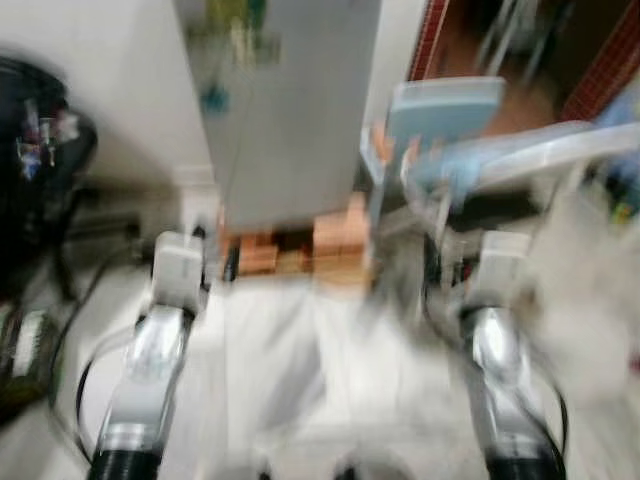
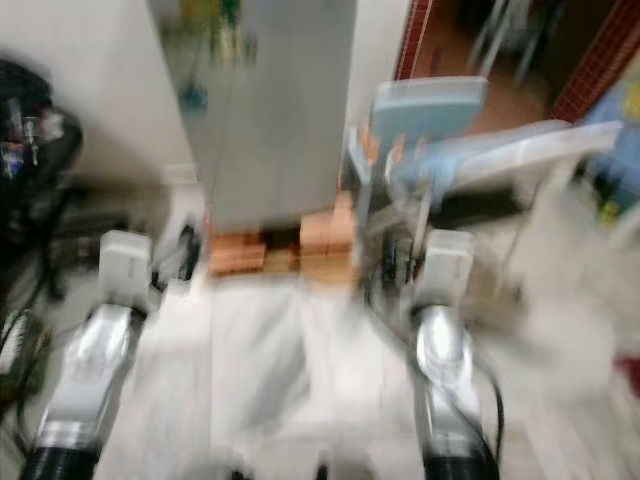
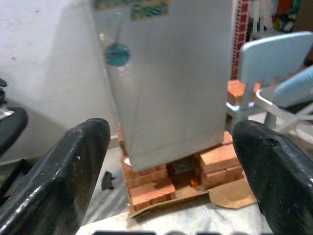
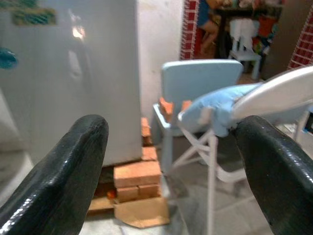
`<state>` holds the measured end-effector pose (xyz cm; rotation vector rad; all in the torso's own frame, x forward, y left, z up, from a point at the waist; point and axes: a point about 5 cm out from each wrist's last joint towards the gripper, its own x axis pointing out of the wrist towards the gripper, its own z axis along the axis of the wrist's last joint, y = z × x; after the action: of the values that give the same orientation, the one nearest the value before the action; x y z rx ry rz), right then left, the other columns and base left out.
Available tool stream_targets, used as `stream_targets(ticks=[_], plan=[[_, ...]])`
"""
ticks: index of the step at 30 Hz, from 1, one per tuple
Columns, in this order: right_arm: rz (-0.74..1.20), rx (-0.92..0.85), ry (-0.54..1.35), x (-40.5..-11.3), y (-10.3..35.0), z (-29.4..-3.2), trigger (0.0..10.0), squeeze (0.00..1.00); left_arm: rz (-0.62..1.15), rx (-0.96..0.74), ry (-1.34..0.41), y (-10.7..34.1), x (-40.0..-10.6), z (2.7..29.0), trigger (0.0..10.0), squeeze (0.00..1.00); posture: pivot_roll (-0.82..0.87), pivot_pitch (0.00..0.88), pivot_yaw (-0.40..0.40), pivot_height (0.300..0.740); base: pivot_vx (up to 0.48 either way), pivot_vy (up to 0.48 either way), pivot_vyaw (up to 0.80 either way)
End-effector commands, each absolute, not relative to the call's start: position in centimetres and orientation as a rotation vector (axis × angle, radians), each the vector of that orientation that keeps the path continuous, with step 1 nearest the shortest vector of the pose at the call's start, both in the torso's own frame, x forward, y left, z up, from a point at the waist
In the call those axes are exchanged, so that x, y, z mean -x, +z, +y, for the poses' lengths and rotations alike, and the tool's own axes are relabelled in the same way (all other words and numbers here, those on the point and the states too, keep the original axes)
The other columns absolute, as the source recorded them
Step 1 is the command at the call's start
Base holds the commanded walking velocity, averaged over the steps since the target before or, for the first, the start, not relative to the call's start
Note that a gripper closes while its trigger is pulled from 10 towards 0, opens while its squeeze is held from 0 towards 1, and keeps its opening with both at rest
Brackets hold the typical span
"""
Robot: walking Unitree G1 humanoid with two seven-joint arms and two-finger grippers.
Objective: Restocking fridge
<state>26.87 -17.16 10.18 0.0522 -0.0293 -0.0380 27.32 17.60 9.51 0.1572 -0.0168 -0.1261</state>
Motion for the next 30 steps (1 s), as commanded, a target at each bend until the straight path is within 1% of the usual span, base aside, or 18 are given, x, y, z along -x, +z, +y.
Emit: stream_targets(ticks=[1, 2, 7, 10, 12, 19, 24, 30], plan=[[-0.031, -0.062, 0.012, -26.5, 10.3, -16.4, 10.0, 0.00, -0.019, -0.168, -0.112, 9.7, -27.2, 18.4, 10.0, 0.00, -0.02, 0.040, -0.039, 0.740, 0.000, 0.465, 0.00], [-0.023, -0.046, 0.025, -26.0, 10.1, -16.7, 10.0, 0.00, -0.019, -0.166, -0.111, 9.7, -27.1, 18.5, 10.0, 0.00, -0.02, 0.039, -0.041, 0.740, 0.000, 0.465, 0.00], [-0.014, -0.012, 0.025, -25.1, 9.9, -17.8, 10.0, 0.00, -0.015, -0.160, -0.115, 9.5, -26.9, 18.6, 10.0, 0.00, -0.02, 0.036, -0.044, 0.740, 0.000, 0.464, 0.00], [-0.010, -0.006, 0.018, -25.0, 9.8, -18.2, 10.0, 0.00, -0.016, -0.155, -0.136, 9.4, -26.8, 18.4, 10.0, 0.00, -0.02, 0.038, -0.043, 0.740, 0.000, 0.453, 0.00], [-0.013, -0.012, 0.017, -25.2, 9.9, -18.1, 10.0, 0.00, -0.020, -0.154, -0.149, 9.5, -26.8, 18.3, 10.0, 0.00, -0.02, 0.038, -0.043, 0.740, 0.345, 0.326, 0.00], [-0.023, -0.022, 0.033, -25.4, 10.2, -17.3, 10.0, 0.00, -0.024, -0.139, -0.171, 9.6, -26.7, 18.3, 10.0, 0.00, -0.02, 0.043, -0.040, 0.740, 0.394, 0.275, -0.80], [-0.020, -0.023, 0.034, -25.3, 10.1, -17.3, 10.0, 0.00, -0.025, -0.145, -0.179, 9.6, -26.6, 18.4, 10.0, 0.00, -0.02, 0.044, -0.039, 0.740, 0.398, 0.270, -0.80], [-0.024, -0.019, 0.025, -25.6, 10.2, -17.5, 10.0, 0.00, -0.024, -0.146, -0.192, 9.6, -26.7, 18.3, 10.0, 0.00, -0.02, 0.045, -0.035, 0.740, 0.448, 0.043, -0.07]])
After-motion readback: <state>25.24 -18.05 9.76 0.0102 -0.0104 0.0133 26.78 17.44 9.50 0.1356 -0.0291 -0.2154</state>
